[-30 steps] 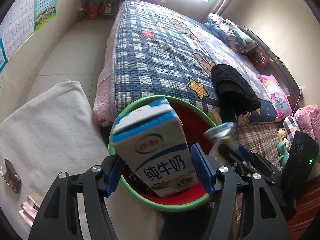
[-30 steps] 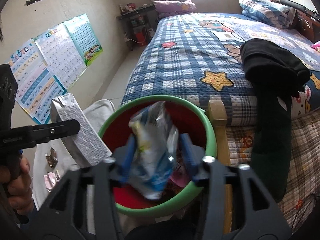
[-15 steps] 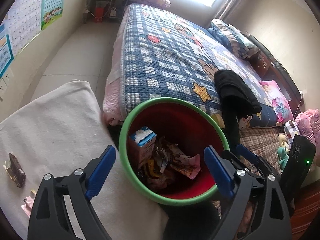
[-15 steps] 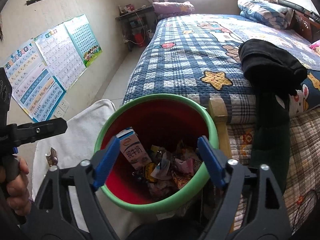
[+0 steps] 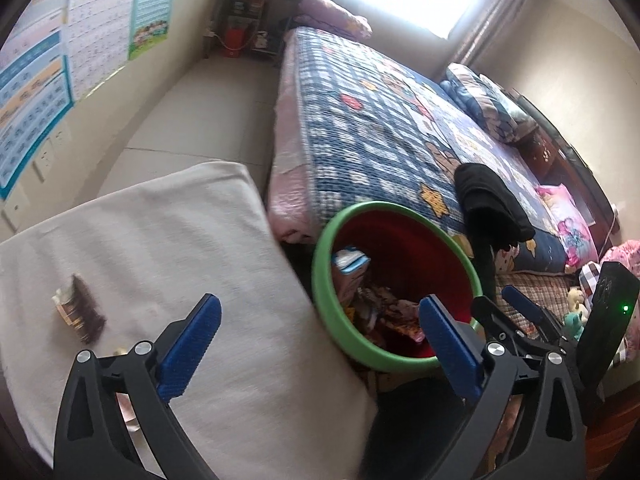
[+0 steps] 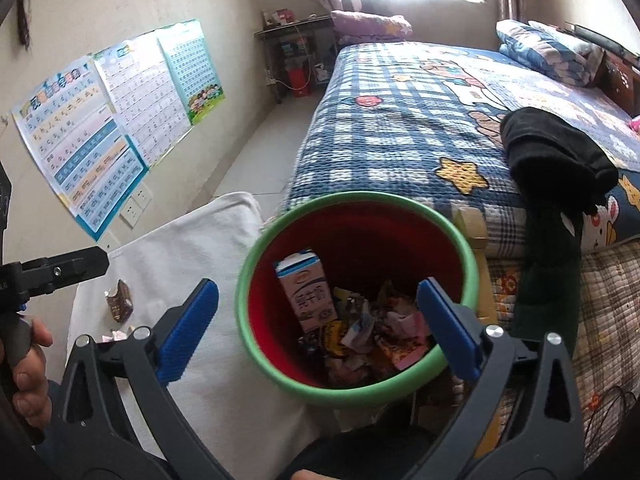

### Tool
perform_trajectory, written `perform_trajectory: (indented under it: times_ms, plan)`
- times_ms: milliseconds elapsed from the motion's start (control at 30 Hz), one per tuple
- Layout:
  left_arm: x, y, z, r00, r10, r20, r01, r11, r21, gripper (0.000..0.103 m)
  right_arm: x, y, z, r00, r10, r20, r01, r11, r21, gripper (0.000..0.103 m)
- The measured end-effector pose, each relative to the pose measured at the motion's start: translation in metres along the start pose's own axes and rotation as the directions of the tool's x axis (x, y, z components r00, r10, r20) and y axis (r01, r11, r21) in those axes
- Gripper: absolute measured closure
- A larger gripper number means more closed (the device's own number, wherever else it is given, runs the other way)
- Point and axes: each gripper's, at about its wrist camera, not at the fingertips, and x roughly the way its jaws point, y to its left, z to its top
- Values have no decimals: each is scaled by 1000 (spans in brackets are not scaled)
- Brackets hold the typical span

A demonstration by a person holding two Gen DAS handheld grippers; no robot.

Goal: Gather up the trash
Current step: 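Move both open grippers back to the last items on the table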

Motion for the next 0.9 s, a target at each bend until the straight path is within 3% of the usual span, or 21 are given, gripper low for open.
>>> perform_trajectory:
  times_ms: [533, 900]
  plan:
    - [-75, 119, -43, 991, 112, 66, -102, 985, -136, 8, 4, 115, -26, 993, 99, -57, -107, 983, -148, 5]
    - [-117, 203, -83, 979, 188, 79, -160, 949, -270, 8, 19, 202, -54, 977, 165, -136, -196, 944, -265, 5]
